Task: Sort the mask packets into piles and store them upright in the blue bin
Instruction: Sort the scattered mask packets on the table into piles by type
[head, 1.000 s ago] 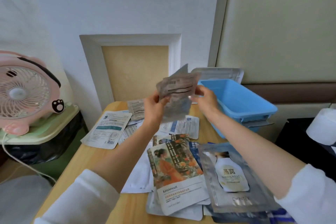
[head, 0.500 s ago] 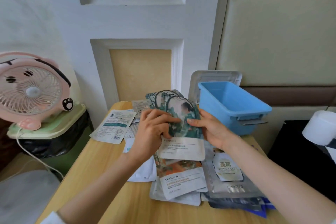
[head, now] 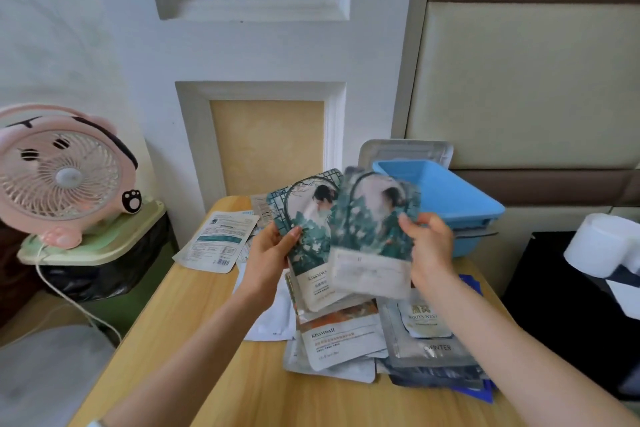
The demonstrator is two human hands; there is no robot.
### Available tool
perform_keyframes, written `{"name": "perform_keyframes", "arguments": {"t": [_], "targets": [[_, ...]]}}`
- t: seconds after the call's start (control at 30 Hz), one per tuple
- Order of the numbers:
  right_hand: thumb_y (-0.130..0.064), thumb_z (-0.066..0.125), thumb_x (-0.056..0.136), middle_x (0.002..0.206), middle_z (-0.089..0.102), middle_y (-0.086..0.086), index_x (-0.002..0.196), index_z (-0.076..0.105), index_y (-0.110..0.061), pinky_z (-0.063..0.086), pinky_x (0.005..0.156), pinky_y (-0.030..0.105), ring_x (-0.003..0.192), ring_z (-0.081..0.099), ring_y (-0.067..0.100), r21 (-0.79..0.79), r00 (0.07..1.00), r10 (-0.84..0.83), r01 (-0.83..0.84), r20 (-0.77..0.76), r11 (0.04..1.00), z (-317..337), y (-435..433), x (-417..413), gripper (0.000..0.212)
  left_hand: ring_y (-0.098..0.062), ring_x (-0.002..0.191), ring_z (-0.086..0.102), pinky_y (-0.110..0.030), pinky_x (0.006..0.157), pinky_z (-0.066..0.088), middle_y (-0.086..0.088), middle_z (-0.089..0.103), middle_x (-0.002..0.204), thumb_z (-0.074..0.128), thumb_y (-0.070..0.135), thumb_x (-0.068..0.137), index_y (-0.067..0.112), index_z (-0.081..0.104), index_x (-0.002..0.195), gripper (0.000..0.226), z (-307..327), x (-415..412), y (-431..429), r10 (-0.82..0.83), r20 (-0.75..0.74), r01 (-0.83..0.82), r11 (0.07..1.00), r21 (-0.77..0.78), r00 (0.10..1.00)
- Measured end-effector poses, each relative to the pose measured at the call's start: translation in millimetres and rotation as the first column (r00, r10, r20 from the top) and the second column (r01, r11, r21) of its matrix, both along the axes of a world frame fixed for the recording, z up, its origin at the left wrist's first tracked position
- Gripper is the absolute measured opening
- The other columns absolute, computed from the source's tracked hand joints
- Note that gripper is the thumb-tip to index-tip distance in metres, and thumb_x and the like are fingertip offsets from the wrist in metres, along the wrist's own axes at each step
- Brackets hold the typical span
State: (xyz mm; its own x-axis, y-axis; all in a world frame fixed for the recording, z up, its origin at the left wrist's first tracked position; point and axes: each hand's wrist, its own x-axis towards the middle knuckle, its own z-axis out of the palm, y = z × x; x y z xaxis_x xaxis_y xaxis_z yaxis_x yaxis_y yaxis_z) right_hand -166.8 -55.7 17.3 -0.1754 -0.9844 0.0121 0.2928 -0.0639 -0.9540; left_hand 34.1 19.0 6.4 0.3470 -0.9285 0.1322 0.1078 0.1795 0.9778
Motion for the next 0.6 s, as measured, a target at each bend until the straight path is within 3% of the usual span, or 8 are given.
{"name": "perform_keyframes", "arguments": {"t": [0.1,0.2,0.3,0.4,0.53,0.6], "targets": [[-0.003,0.058,0.089,0.079,0.059,0.009,0.078,0.049,-0.01,0.048,0.06,0.033,0.071,0.058,0.022,0.089,0.974,0.042,-0.063,0.225,0.994,5,-8,-12,0.015,-0.013,0.072,0.071,-0.024,0.059,0.056,-0.003,0.072,0.084,0.052,0.006,0.092,0.007,0.059,0.098,0.01,0,6,3,0.05,-0.004,-0.05,0.999,0.006,0.999],[-0.004,0.054,0.091,0.081,0.064,0.008,0.084,0.052,-0.009,0.049,0.064,0.035,0.073,0.061,0.02,0.066,0.942,0.203,-0.228,0.266,0.971,8,-5,-12,0.008,-0.013,0.072,0.07,-0.025,0.061,0.057,-0.002,0.073,0.083,0.054,0.005,0.091,0.008,0.062,0.096,0.01,2,7,5,0.062,-0.008,-0.062,0.998,-0.005,0.998],[-0.005,0.06,0.087,0.082,0.067,0.009,0.081,0.057,-0.009,0.05,0.076,0.04,0.079,0.062,0.023,0.017,0.952,0.305,-0.305,0.039,0.952,5,6,2,0.007,-0.015,0.067,0.07,-0.026,0.059,0.056,-0.002,0.073,0.076,0.056,0.002,0.089,0.007,0.064,0.089,0.01,4,2,4,0.056,0.011,-0.056,0.998,-0.015,0.998],[0.003,0.063,0.083,0.08,0.068,0.007,0.08,0.056,-0.008,0.052,0.072,0.029,0.075,0.064,0.018,-0.031,0.928,0.336,-0.345,-0.163,0.938,-3,20,21,0.013,-0.02,0.063,0.067,-0.033,0.059,0.055,-0.011,0.07,0.074,0.051,-0.007,0.089,0.003,0.063,0.086,0.016,5,-4,3,0.085,0.062,-0.085,0.996,-0.002,0.994],[0.012,0.064,0.077,0.069,0.066,0.003,0.075,0.05,-0.01,0.049,0.059,0.014,0.059,0.063,0.005,-0.093,0.946,0.238,-0.263,-0.221,0.96,-5,25,28,0.026,-0.007,0.044,0.058,-0.02,0.043,0.047,0.003,0.063,0.05,0.047,-0.015,0.085,0.006,0.053,0.067,0.028,0,-2,1,0.114,0.039,-0.117,0.991,0.068,0.993],[0.011,0.066,0.076,0.069,0.062,0.003,0.072,0.05,-0.012,0.046,0.06,0.014,0.063,0.06,0.01,-0.111,0.956,0.156,-0.188,-0.25,0.976,-2,20,28,0.029,-0.011,0.048,0.056,-0.021,0.048,0.046,0.001,0.061,0.053,0.05,-0.014,0.084,0.009,0.051,0.062,0.032,-3,0,-1,0.113,0.006,-0.113,0.988,0.108,0.994]]}}
